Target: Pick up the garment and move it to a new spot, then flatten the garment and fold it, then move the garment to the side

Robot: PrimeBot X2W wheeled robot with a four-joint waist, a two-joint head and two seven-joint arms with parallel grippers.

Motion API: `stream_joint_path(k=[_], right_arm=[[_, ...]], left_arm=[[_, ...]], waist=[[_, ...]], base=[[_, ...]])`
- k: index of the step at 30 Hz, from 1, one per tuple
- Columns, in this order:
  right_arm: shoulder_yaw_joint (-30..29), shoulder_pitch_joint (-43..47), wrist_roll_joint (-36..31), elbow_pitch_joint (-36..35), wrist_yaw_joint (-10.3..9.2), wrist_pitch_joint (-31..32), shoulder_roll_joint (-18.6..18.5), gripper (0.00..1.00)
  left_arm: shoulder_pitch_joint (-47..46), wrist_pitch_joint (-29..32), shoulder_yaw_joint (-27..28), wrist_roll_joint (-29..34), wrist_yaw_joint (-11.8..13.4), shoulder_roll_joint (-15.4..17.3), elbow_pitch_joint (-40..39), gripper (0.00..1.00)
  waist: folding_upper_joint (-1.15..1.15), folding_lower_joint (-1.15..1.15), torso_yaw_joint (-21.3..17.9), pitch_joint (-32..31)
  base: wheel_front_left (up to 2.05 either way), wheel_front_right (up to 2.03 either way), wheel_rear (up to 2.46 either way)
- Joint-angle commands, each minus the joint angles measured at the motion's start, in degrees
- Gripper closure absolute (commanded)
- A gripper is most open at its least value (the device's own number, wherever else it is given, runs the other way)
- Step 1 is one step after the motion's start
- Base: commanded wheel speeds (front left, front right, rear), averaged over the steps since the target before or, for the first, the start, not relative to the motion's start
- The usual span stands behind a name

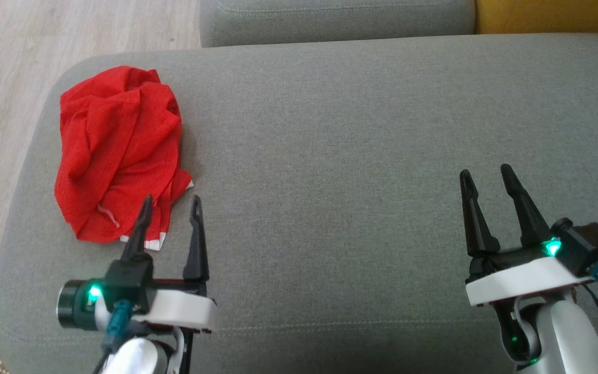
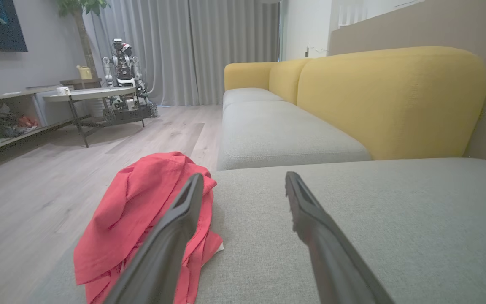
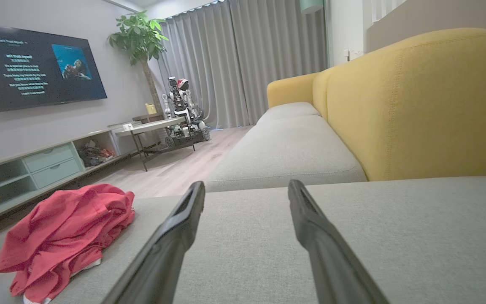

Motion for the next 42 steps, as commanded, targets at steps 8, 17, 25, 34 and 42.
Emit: stream_joint_path(k=[8, 17, 25, 34, 42], right_arm=[[1.0, -3.1, -4.9, -0.9, 0.0, -1.7, -0.5, 0.0], [1.2, -2.9, -4.2, -1.1, 0.0, -1.7, -0.5, 0.0], [2.1, -2.1, -3.6, -1.4, 0.0, -1.7, -0.5, 0.0], [3.8, -0.9, -3.7, -1.4, 0.0, -1.7, -0.5, 0.0], [5.8, 0.2, -3.5, -0.7, 0.0, -1.7, -0.5, 0.0]], left_arm=[[-0.5, -1.3, 6.5, 7.5, -5.4, -3.4, -0.3, 0.0], [0.5, -1.3, 10.7, 9.3, -9.9, -6.5, 1.4, 0.0], [0.5, -1.3, 12.5, 10.3, -12.5, -8.0, 2.5, 0.0], [1.8, -1.3, 14.9, 11.0, -13.9, -9.0, 3.1, 0.0], [3.4, -1.3, 16.3, 11.6, -15.1, -9.4, 3.3, 0.0]], waist=[[0.0, 0.0, 0.1, -0.1], [0.0, 0.0, 0.6, 0.0], [0.0, 0.0, 4.1, -0.1], [0.0, 0.0, 13.2, -1.3], [0.0, 0.0, 21.0, -2.5]], base=[[0.0, 0.0, 0.0], [0.0, 0.0, 0.0], [0.0, 0.0, 0.0], [0.0, 0.0, 0.0], [0.0, 0.0, 0.0]])
